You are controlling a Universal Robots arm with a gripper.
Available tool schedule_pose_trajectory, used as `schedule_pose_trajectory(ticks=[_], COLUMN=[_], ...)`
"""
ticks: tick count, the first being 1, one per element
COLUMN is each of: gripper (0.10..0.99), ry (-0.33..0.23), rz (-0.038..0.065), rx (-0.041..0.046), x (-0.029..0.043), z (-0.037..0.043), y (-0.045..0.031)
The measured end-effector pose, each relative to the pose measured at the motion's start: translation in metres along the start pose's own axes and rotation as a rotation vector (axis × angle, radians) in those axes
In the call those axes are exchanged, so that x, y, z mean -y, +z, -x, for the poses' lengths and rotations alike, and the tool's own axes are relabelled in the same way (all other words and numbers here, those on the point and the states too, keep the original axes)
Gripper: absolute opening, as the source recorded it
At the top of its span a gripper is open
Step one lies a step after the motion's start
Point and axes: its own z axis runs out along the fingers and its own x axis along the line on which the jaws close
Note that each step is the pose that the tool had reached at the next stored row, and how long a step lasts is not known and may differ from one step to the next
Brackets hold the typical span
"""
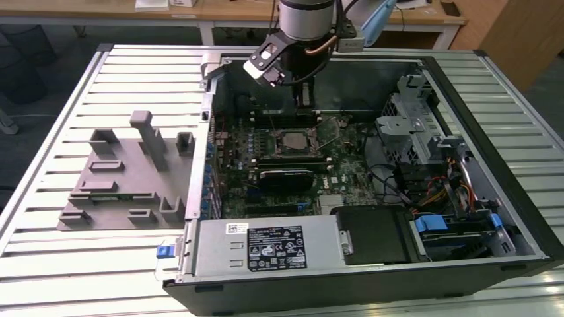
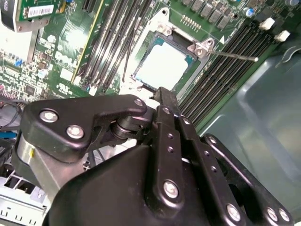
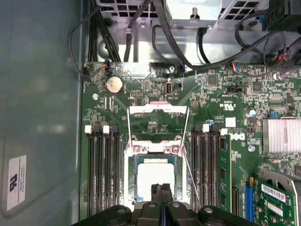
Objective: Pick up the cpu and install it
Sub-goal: 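Close the cpu cover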
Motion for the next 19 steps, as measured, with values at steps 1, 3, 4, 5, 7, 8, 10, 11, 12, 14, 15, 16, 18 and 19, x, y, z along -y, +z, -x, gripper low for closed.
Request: schedule_pose_trajectory(ticks=[1,3,4,5,7,8,10,11,12,14,15,16,18,19], gripper=[0.106,0.106,0.106,0.106,0.106,0.106,0.106,0.106,0.106,0.106,0.106,0.106,0.106,0.106], ry=[0.000,0.000,0.000,0.000,0.000,0.000,0.000,0.000,0.000,0.000,0.000,0.000,0.000,0.000], rz=[0.000,0.000,0.000,0.000,0.000,0.000,0.000,0.000,0.000,0.000,0.000,0.000,0.000,0.000], rx=[0.0000,-0.0001,0.0000,0.0000,-0.0001,-0.0001,0.0000,0.0000,-0.0001,0.0000,0.0000,0.0000,0.0000,0.0000], x=[-0.0010,-0.0025,-0.0033,-0.0044,-0.0078,-0.0097,-0.0138,-0.0158,-0.0194,-0.0235,-0.0255,-0.0275,-0.0316,-0.0334], z=[0.0000,0.0000,0.0000,-0.0001,-0.0001,-0.0002,-0.0002,-0.0002,-0.0003,-0.0003,-0.0003,-0.0003,-0.0004,-0.0004], y=[0.0001,0.0002,0.0002,0.0003,0.0005,0.0006,0.0008,0.0009,0.0011,0.0014,0.0015,0.0016,0.0018,0.0019])
